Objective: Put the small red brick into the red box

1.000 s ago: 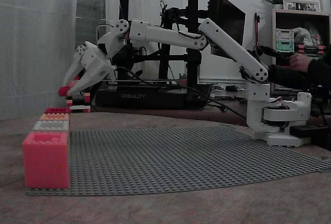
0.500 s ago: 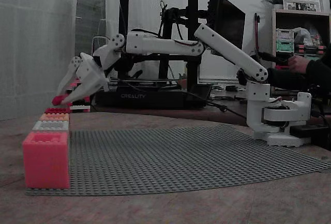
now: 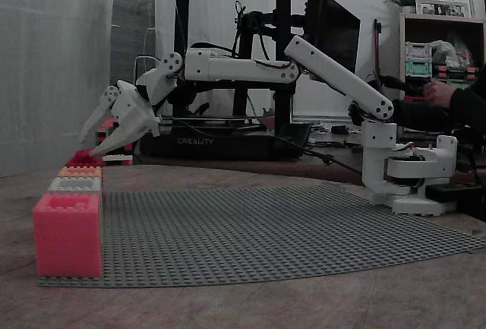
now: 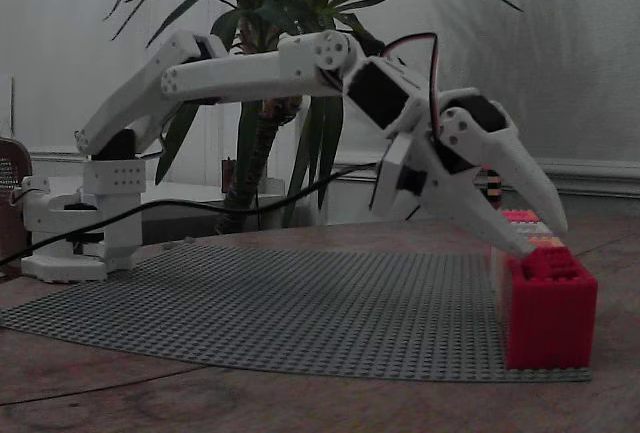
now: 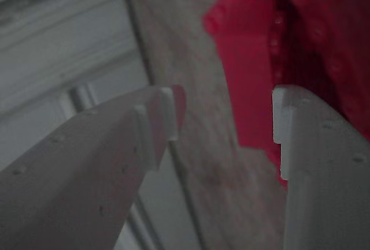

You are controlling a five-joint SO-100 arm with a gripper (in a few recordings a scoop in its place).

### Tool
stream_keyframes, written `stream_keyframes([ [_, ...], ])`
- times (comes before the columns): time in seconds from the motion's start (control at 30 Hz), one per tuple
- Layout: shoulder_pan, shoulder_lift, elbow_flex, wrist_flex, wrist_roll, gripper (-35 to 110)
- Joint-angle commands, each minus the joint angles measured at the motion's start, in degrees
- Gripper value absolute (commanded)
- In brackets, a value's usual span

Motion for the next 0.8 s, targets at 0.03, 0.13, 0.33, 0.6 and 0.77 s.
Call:
stream_keyframes([
  [0.03,-0.9,5.8,-2.4,0.8,0.6,14],
  [0.13,-1.4,7.0,-1.8,0.8,0.2,14],
  [0.33,-2.3,11.4,0.4,2.8,0.8,14],
  [0.6,-3.9,36.0,24.3,2.9,-1.1,12],
  [0.77,-6.2,54.1,47.0,2.7,-7.6,8],
])
